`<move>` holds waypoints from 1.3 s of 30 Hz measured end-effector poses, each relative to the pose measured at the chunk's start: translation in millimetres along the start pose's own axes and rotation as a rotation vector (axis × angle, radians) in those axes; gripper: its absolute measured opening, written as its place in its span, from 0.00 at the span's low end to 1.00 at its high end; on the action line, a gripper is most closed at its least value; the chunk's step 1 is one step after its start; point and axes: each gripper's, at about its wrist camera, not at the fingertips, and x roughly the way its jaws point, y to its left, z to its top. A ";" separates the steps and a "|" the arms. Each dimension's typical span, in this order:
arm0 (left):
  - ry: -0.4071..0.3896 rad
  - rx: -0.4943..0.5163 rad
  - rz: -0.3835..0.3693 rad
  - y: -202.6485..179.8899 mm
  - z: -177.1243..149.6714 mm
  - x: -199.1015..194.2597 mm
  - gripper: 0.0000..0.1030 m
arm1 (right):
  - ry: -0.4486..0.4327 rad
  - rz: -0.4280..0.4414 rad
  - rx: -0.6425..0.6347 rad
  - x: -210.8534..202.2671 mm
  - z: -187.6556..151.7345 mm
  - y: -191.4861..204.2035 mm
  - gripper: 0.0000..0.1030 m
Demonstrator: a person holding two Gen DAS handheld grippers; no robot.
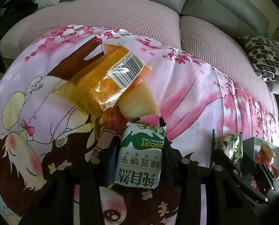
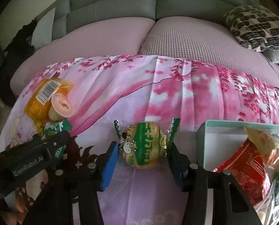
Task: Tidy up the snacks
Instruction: 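Grasp the green biscuit box with the left gripper while the right grasps the round green cookie, then carry the biscuit box and green cookie over the tray with both grippers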
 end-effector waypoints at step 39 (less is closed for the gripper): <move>-0.157 0.317 -0.049 -159.6 -45.2 -133.3 0.42 | -0.211 -0.112 0.402 -169.2 -57.5 -192.8 0.52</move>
